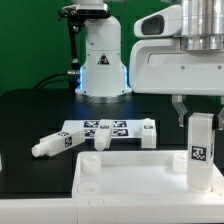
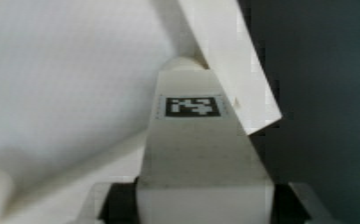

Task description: Assemble desk

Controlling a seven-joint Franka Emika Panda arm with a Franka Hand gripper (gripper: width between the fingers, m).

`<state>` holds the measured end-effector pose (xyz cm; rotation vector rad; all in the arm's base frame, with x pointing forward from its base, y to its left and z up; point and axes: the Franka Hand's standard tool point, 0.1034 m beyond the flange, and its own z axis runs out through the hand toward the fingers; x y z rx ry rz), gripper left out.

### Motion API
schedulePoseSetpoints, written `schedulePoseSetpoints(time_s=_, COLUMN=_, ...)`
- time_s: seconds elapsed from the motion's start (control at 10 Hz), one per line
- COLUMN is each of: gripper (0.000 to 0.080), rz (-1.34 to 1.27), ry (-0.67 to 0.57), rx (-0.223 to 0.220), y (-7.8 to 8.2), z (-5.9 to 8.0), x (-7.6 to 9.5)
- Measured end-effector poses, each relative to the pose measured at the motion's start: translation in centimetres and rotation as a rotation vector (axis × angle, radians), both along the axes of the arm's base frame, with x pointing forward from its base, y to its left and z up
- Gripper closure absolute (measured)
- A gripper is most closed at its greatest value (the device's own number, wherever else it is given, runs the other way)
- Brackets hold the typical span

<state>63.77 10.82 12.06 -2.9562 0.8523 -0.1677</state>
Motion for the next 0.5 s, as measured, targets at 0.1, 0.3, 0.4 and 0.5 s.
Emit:
schedulePoseSetpoints(time_s=0.1, gripper=0.0515, rz=-0.158, ry=0.007, rx=0.028, y=-0.22, z=-0.04, x=0.01)
schedulePoseSetpoints(time_s=0.3, gripper=0.0515, rz=-0.477, ry=0.026, rx=0.092, y=-0.09, z=-0.12, x=-0.14)
schedulePoseSetpoints(time_s=0.4, gripper=0.0515, rz=-0.483, ry=0.026, rx=0.092, y=-0.10, z=-0.12, x=-0.14)
schedulePoseSetpoints(time_s=0.5, gripper=0.0515, rz=-0.548, ry=0.030, rx=0.102, y=-0.12, z=-0.13, x=-0.15)
